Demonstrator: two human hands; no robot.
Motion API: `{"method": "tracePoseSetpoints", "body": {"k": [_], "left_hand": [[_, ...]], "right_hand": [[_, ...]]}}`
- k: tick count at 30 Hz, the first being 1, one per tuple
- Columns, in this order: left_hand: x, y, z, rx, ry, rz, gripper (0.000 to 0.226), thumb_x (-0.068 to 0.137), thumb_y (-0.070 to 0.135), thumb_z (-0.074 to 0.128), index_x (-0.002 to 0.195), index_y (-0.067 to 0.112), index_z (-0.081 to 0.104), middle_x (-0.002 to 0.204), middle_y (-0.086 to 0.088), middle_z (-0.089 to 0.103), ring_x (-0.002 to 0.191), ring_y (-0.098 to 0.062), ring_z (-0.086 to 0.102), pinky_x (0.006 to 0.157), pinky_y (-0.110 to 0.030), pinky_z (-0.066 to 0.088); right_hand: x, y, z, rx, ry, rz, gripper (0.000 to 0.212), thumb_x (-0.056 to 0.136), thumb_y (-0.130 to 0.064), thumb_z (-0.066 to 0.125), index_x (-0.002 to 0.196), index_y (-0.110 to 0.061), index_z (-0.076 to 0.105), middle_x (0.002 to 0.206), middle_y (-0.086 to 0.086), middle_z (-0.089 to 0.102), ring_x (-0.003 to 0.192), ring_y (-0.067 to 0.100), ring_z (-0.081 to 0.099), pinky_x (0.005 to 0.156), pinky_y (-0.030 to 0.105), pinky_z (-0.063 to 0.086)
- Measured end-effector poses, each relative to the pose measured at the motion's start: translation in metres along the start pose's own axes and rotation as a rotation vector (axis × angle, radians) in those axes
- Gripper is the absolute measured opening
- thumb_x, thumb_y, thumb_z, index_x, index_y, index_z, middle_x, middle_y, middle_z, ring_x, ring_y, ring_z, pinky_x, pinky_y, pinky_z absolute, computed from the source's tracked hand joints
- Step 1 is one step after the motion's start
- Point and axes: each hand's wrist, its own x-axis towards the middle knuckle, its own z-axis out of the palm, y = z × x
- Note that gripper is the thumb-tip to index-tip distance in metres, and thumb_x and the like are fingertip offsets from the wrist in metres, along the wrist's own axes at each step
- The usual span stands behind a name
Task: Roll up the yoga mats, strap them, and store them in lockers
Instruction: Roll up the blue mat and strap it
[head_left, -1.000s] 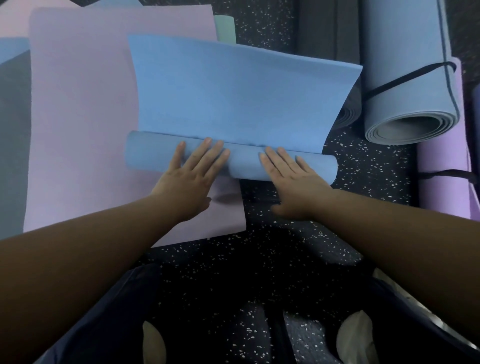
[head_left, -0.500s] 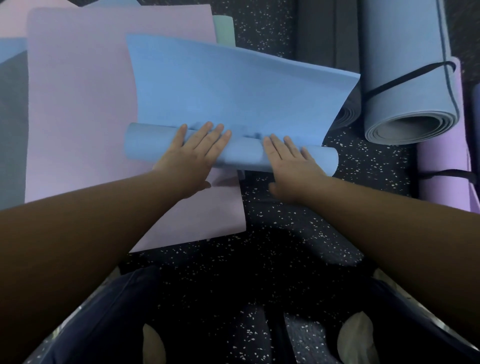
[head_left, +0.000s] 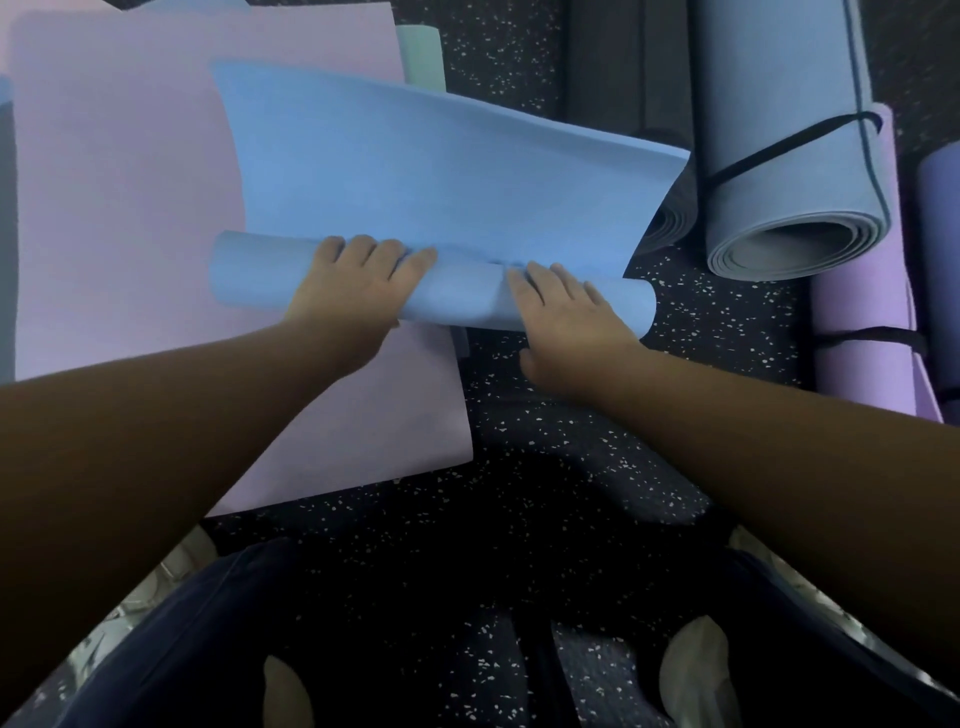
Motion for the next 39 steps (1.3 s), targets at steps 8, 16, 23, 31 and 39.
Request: {"method": "tracePoseSetpoints", "body": {"k": [8,16,23,31,39], "left_hand": [[-0.049,0.025,0.003,-0.147,0.103,0.005,0.08,0.06,0.017,0.085,0.128,0.014,0.044,0.11,-0.013,0.061,0.087,-0.035,0.056,0.075,-0.042,0.038],[-0.092,0.051,0.001,-0.174,0.052,-0.006,0.084,0.052,0.02,0.087,0.125,0.018,0.046,0.101,-0.009,0.063,0.08,-0.033,0.056,0.072,-0.041,0.038],[-0.093,0.05,0.004,-0.171,-0.008,0.013,0.09,0.052,0.034,0.087,0.128,0.016,0.043,0.101,-0.011,0.062,0.082,-0.033,0.057,0.069,-0.042,0.044],[-0.081,0.042,0.005,-0.132,-0.085,0.014,0.106,0.057,0.073,0.067,0.142,0.019,0.032,0.127,-0.021,0.055,0.11,-0.038,0.057,0.085,-0.059,0.046],[-0.064,0.034,0.003,-0.157,-0.138,-0.007,0.1,0.061,0.078,0.048,0.141,0.02,0.036,0.128,-0.017,0.056,0.111,-0.037,0.058,0.088,-0.062,0.043]], "right_hand": [[-0.021,0.0,0.04,-0.148,0.362,-0.15,0.044,0.061,-0.014,0.069,0.102,-0.001,0.06,0.092,0.017,0.057,0.076,0.035,0.055,0.057,0.037,0.046],[-0.038,-0.003,0.049,-0.161,0.247,-0.383,0.067,0.046,-0.034,0.077,0.098,-0.01,0.042,0.083,0.013,0.055,0.066,0.03,0.052,0.046,0.031,0.036],[-0.037,0.002,0.054,-0.159,0.232,-0.41,0.063,0.055,-0.041,0.082,0.1,-0.01,0.05,0.083,0.012,0.057,0.066,0.029,0.054,0.047,0.031,0.039],[-0.03,0.004,0.049,-0.121,0.217,-0.384,0.052,0.059,-0.036,0.084,0.096,-0.007,0.062,0.083,0.013,0.059,0.067,0.031,0.056,0.048,0.034,0.044],[-0.028,0.006,0.044,-0.075,0.161,-0.301,0.045,0.087,-0.033,0.062,0.123,-0.008,0.053,0.113,0.015,0.054,0.098,0.035,0.052,0.074,0.044,0.046]]}}
